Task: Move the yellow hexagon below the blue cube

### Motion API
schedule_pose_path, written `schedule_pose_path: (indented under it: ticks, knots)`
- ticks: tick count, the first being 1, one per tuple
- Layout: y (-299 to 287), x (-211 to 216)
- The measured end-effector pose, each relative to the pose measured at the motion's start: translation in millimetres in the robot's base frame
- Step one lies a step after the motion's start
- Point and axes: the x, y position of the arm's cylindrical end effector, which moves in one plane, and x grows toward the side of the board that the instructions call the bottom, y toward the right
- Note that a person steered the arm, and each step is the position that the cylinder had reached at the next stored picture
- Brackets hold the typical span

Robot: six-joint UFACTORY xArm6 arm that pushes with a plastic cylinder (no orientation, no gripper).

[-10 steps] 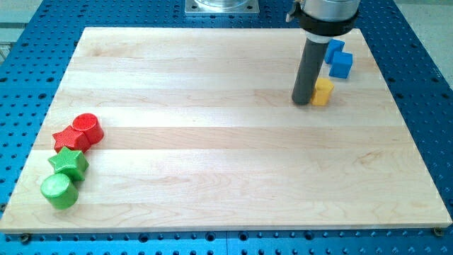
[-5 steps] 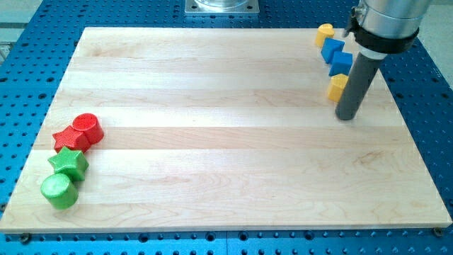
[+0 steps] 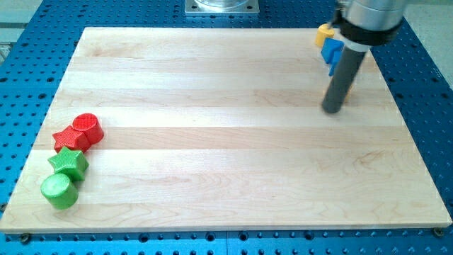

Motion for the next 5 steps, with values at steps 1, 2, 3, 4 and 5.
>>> schedule_pose_path:
  ticks: [1,2,3,4,5]
  knots:
    - [11,-10]
    - [25,-17]
    - [21,-33]
    - [11,-30]
    - [-62,-22]
